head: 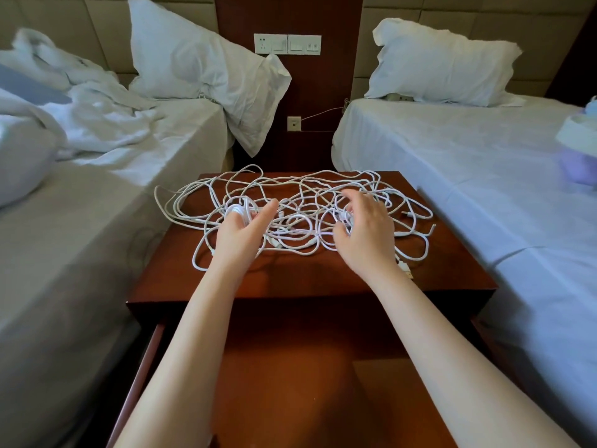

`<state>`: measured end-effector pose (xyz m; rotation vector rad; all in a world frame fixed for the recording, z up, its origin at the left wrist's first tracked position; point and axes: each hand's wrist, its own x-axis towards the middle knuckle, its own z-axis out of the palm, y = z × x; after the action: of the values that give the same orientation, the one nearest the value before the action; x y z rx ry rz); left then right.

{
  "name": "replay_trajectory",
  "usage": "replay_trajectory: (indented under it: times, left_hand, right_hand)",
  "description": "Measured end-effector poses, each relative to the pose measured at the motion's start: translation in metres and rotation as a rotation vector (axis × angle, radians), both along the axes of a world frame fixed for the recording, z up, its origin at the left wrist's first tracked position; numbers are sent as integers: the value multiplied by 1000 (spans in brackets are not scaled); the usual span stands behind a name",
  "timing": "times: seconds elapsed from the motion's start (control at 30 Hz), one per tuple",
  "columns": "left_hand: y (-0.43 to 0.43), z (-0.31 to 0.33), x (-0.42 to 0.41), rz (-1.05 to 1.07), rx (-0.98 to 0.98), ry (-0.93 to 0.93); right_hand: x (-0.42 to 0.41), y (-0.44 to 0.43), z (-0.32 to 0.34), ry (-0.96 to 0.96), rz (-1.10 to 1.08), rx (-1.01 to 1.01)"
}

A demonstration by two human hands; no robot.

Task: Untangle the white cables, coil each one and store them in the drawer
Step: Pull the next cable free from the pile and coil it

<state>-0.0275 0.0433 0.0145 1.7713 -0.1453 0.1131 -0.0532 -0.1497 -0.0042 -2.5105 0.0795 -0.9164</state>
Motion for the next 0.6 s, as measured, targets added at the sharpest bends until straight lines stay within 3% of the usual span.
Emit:
replay_trajectory:
  times: [0.07, 0.17, 0.27, 0.4, 0.6]
  left_hand:
    - [-4, 0, -2, 42, 19, 26]
    - [-8, 3, -7, 50, 23, 29]
    - [-10, 3, -7, -9, 17, 6]
    - [-11, 3, -6, -58, 42, -7]
    - [1, 5, -7, -335, 65, 20]
  right_hand:
    - [-8, 5, 3, -143, 188, -27]
    - [-17, 19, 4, -163, 422, -117]
    - [-14, 28, -7, -139, 403, -276]
    - [-4, 31, -16, -235, 390, -249]
    - [1, 21, -10, -307, 270, 28]
